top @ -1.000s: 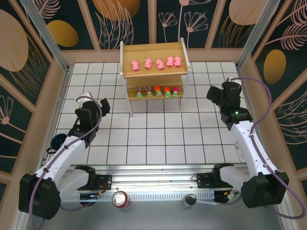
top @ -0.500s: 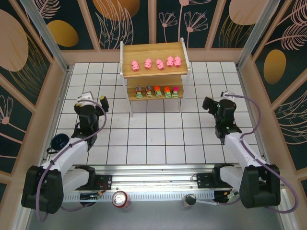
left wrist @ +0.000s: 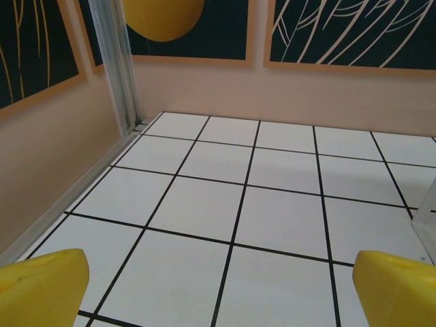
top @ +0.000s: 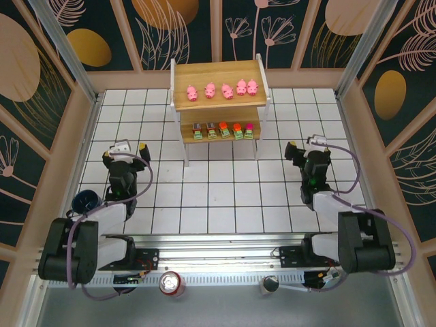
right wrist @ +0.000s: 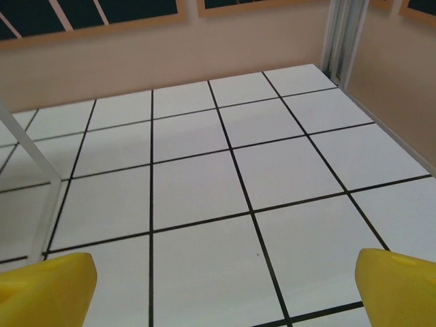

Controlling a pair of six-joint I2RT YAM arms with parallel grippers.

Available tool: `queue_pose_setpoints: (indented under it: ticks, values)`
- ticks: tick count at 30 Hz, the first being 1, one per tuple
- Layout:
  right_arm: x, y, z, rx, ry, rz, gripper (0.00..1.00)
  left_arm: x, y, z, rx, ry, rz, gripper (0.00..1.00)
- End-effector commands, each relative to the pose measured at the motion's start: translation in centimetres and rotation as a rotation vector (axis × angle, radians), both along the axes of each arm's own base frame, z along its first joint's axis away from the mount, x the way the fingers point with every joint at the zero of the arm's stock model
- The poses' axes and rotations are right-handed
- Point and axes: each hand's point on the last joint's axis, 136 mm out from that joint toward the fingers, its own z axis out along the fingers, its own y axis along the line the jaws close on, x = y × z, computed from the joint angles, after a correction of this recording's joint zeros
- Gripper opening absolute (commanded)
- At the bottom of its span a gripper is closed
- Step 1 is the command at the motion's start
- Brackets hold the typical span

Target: Place and organize the plastic toys onto the shelf

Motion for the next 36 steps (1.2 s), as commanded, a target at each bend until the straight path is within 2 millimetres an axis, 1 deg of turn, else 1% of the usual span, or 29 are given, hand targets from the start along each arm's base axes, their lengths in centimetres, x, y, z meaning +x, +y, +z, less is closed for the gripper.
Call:
queue_pose_setpoints:
  ticks: [1, 6, 10, 13, 15, 20, 23, 25, 36]
  values:
    - [0.7, -0.3, 1.8, -0.037, -0.123, 0.021, 0.98, 0.7, -0.7, 1.5, -0.003, -0.088, -0.080, 0.99]
    - [0.7, -0.1, 0.5, -0.008, -0.144, 0.082, 0.98, 1.2, -0.4, 0.4, -0.023, -0.080, -0.123, 0.99]
    - [0.7, 0.4, 0.6, -0.012, -0.177, 0.131, 0.97, 1.6, -0.7, -0.7, -0.036, -0.071, -0.164, 0.99]
    - [0.6, 0.3, 0.1, 0.008, -0.182, 0.145, 0.97, 1.9, -0.8, -1.6, -0.035, -0.059, -0.172, 0.99]
    - [0.5, 0.5, -0.3, 0.013, -0.185, 0.170, 0.97, 2.1, -0.9, -2.1, -0.033, -0.045, -0.180, 0.99]
    - [0.5, 0.3, -1.0, 0.033, -0.180, 0.178, 0.98, 2.3, -0.9, -2.3, -0.032, -0.038, -0.182, 0.99]
    - [0.6, 0.4, -1.0, 0.035, -0.179, 0.185, 0.98, 2.2, -0.7, -2.4, -0.030, -0.033, -0.171, 0.99]
    - [0.6, 0.3, -1.0, 0.035, -0.177, 0.184, 0.99, 2.2, 0.0, -2.4, -0.042, -0.041, -0.123, 0.99]
    - [0.6, 0.1, -1.0, 0.035, -0.179, 0.169, 0.99, 2.2, 0.1, -2.4, -0.043, -0.040, -0.122, 0.99]
